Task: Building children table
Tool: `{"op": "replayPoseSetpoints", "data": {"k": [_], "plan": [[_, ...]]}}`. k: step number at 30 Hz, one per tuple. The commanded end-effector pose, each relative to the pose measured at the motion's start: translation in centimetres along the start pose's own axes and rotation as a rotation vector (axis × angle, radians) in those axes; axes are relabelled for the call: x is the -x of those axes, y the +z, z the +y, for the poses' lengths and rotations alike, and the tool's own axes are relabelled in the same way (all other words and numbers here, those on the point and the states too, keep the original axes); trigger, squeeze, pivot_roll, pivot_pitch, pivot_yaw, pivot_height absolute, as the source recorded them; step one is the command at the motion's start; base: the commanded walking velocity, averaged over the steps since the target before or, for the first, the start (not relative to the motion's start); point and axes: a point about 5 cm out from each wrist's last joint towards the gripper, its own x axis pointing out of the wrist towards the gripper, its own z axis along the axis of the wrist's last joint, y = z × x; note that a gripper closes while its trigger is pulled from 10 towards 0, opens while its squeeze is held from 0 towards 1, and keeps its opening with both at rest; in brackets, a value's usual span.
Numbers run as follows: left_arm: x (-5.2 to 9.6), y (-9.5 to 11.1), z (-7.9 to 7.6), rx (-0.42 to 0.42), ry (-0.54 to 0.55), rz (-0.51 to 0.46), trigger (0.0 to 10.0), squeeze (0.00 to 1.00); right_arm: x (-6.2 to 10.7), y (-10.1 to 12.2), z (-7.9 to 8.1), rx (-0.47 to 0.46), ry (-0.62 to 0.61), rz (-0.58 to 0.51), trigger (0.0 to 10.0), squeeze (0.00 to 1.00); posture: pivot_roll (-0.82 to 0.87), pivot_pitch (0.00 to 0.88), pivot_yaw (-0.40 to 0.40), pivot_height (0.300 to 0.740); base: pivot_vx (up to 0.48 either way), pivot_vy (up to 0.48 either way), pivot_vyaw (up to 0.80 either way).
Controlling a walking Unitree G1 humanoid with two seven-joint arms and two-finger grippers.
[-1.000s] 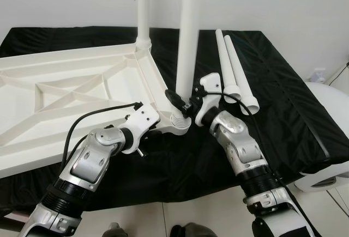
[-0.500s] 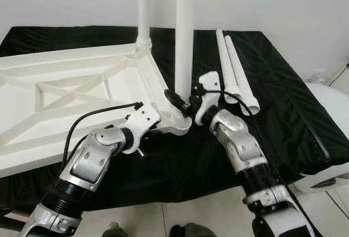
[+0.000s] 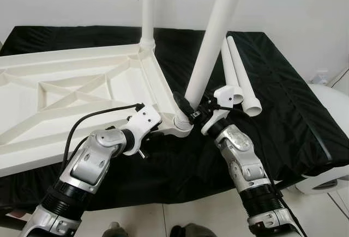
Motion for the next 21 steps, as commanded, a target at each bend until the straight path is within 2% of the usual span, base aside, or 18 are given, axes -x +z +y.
{"op": "replayPoseSetpoints", "data": {"k": [1,9,15,21], "plan": [[1.2,1.8,1.5,-0.055,0.106,-0.063,10.0,0.0,3.9,-5.9,-1.6,-0.074,-0.134,0.276,10.0,0.0,0.05,0.047,-0.073,0.74,0.0,0.0,0.0],[1.3,1.8,1.5,-0.056,0.108,-0.063,10.0,0.0,4.3,-7.1,-1.3,-0.082,-0.139,0.324,10.0,0.0,0.05,0.049,-0.074,0.74,0.0,0.0,0.0],[1.4,1.9,1.6,-0.058,0.112,-0.065,10.0,0.0,4.3,-7.5,-0.2,-0.077,-0.064,0.314,10.0,0.0,0.06,0.047,-0.075,0.74,0.0,0.0,0.0],[1.5,1.9,1.6,-0.059,0.114,-0.066,10.0,0.0,4.5,-7.9,-0.3,-0.074,-0.084,0.345,10.0,0.0,0.06,0.046,-0.075,0.74,0.0,0.0,0.0]]}}
